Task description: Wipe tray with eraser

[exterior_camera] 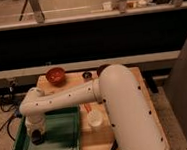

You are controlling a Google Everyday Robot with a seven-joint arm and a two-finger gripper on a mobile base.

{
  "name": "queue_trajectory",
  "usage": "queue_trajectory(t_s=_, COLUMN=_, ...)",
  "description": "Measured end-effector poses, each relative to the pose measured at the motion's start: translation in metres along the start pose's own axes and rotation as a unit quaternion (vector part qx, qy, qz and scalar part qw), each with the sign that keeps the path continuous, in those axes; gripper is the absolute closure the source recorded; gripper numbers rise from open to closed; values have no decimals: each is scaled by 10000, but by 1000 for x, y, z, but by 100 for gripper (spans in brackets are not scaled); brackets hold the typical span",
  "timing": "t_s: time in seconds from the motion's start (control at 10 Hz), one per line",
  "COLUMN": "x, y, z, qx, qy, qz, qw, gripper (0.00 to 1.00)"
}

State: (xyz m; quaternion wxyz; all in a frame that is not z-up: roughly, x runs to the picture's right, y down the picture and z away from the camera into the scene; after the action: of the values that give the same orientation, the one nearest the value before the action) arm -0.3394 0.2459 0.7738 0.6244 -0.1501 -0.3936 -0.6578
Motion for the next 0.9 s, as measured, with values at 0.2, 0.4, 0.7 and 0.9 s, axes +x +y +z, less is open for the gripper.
queue_trajectory(t_s=0.2, x=19, y=5, z=-4, qx=-30, qy=59, qz=91, qw=9999, gripper=100)
queue_trajectory(t_s=0.4, x=25, y=29, z=-8, qx=-87, qy=97, qz=323, qw=9994, gripper=100)
queue_trajectory(t_s=0.7, x=15, y=75, z=-30, qx=-193, qy=246, qz=698, qw=9971, gripper=100)
queue_trajectory(t_s=0.9, x=9, y=96, z=-44, qx=-269, qy=337, qz=888, qw=9951, gripper=100)
